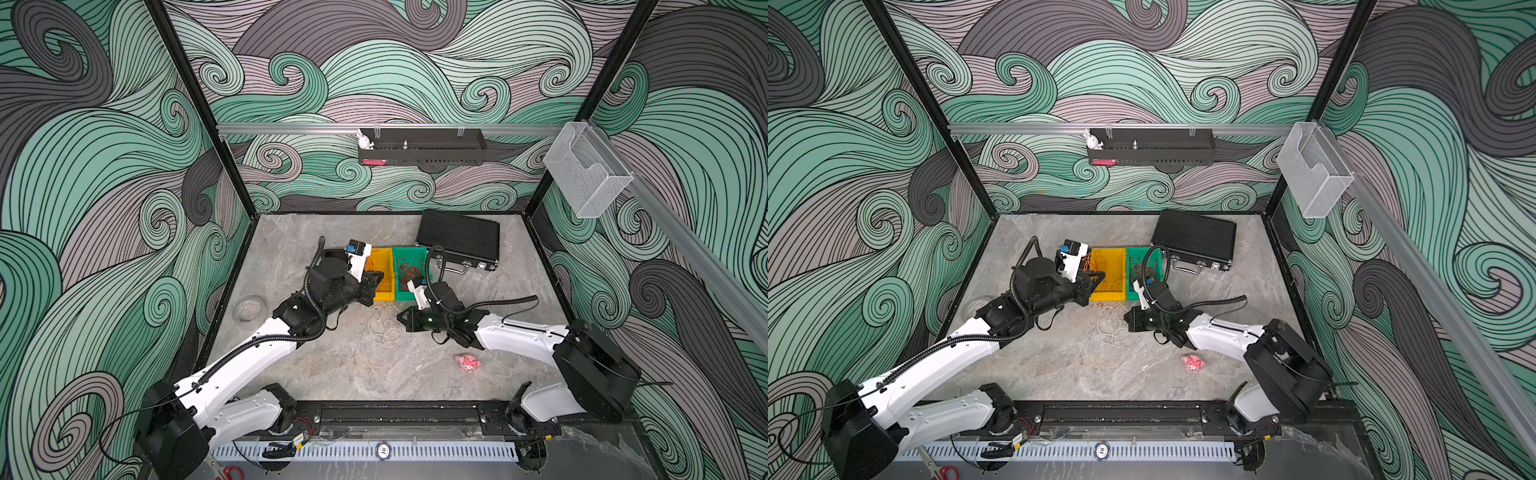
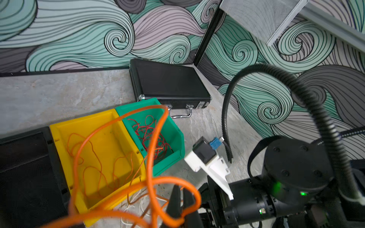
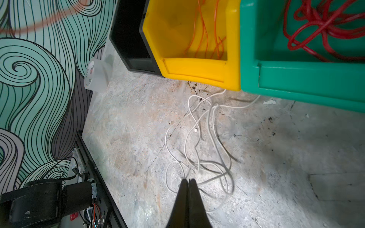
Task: Untangle the cables
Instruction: 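Carry the orange wire over the yellow bin with the left gripper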
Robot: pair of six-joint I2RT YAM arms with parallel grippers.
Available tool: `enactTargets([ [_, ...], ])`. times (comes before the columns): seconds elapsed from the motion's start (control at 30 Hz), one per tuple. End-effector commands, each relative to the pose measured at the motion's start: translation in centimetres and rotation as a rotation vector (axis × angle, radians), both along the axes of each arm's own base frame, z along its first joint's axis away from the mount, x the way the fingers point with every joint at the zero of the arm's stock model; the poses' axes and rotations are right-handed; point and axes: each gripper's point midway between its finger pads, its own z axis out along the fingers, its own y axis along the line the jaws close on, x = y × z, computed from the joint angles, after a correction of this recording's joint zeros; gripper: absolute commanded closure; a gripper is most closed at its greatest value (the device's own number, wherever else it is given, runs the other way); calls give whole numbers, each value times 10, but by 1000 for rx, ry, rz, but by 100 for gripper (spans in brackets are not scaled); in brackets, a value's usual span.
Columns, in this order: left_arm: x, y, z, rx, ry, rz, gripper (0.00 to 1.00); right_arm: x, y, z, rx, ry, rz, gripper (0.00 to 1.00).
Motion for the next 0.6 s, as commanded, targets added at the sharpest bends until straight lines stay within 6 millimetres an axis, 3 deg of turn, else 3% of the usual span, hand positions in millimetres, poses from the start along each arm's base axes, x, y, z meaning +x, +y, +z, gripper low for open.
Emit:
enactTargets([
  [0.0,7,8,28,-2,-65,28,100,-3,-7,-4,-35,-11,1,95],
  [0.23,32,8,31,16,-59,48,100,-5,-8,-3,-36,-8,7,95],
  [0.57,84,-1,-17,150,57,77,100,-9,-18,13,-28,-38,-4,95],
])
